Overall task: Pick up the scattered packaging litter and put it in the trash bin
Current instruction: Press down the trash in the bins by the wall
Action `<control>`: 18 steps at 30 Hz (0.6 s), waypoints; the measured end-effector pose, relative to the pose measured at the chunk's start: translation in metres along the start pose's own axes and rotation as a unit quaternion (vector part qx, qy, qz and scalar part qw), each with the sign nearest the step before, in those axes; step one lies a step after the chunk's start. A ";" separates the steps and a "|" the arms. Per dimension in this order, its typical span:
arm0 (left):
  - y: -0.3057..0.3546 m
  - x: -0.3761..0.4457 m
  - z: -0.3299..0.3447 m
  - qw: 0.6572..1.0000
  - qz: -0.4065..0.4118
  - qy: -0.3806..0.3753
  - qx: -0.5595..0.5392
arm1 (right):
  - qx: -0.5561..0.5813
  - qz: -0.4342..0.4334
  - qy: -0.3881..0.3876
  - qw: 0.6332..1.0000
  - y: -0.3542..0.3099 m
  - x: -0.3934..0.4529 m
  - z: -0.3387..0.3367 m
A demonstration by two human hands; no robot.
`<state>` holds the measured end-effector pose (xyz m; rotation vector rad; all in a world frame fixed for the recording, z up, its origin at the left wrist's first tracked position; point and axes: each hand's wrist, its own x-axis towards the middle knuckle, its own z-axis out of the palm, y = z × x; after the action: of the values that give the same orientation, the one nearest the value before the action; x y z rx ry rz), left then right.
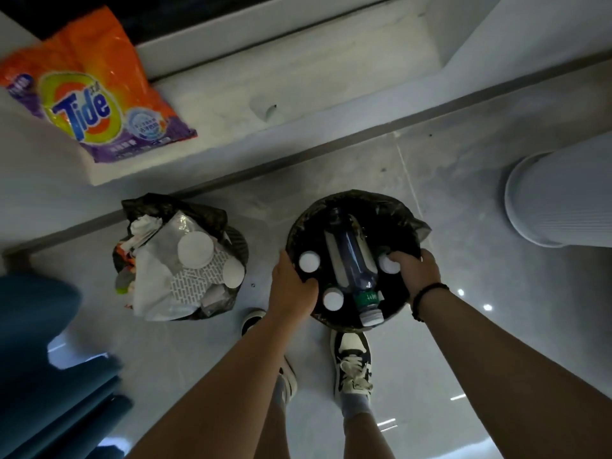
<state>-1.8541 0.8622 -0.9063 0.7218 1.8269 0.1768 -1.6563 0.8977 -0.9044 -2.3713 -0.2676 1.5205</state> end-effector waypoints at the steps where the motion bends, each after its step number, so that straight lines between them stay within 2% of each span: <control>1: 0.000 0.002 -0.004 1.000 0.000 0.014 -0.009 | -0.004 -0.011 -0.013 1.000 -0.005 0.001 0.005; 6: -0.004 0.007 -0.022 0.995 0.031 0.076 -0.054 | -0.037 -0.091 -0.092 0.991 -0.034 0.001 0.028; 10: -0.018 0.005 -0.024 0.990 0.028 0.123 -0.067 | -0.122 -0.161 -0.122 0.972 -0.043 0.000 0.033; 15: -0.014 -0.022 -0.012 0.988 -0.007 0.126 -0.083 | -0.284 -0.251 -0.110 0.919 -0.036 -0.022 0.037; 18: -0.015 -0.045 -0.010 0.987 0.018 0.134 -0.089 | -0.373 -0.273 -0.130 0.877 -0.034 -0.054 0.037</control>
<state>-1.8593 0.8276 -0.8728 0.6270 2.0216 0.4744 -1.7125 0.9177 -0.8606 -2.2248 -1.6956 1.5985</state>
